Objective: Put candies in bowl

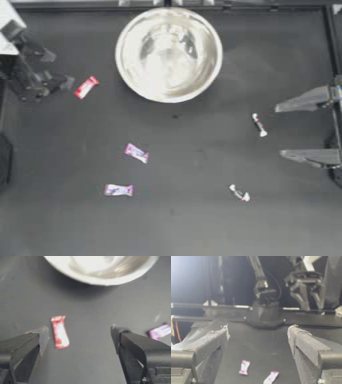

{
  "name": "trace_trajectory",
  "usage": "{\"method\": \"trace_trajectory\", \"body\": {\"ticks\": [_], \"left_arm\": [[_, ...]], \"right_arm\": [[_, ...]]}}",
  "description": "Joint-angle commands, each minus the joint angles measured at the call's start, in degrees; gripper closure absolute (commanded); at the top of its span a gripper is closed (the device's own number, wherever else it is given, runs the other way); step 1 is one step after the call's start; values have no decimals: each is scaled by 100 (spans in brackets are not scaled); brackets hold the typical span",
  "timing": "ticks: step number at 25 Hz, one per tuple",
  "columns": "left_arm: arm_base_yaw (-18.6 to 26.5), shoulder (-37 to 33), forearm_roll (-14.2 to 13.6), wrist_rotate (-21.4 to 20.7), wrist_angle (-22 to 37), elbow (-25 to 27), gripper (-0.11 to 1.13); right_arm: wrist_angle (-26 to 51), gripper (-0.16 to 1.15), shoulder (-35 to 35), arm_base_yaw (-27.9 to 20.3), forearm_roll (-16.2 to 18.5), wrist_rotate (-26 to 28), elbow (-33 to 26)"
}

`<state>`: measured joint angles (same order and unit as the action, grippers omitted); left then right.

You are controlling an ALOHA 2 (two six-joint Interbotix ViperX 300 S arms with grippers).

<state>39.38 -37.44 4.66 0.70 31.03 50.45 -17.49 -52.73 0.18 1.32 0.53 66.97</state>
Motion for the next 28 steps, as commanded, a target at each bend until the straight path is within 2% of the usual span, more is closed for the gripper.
{"method": "trace_trajectory", "body": {"ticks": [1, 14, 28], "left_arm": [[229, 387, -35, -53, 62, -185, -1], [369, 1494, -70, -352, 26, -308, -1], [264, 2470, 26, -334, -281, -422, 0]], "right_arm": [[-53, -1, 105, 9, -18, 9, -88], [-53, -1, 141, 9, -18, 18, -97], [-53, -1, 141, 9, -62, 18, -79]]}}
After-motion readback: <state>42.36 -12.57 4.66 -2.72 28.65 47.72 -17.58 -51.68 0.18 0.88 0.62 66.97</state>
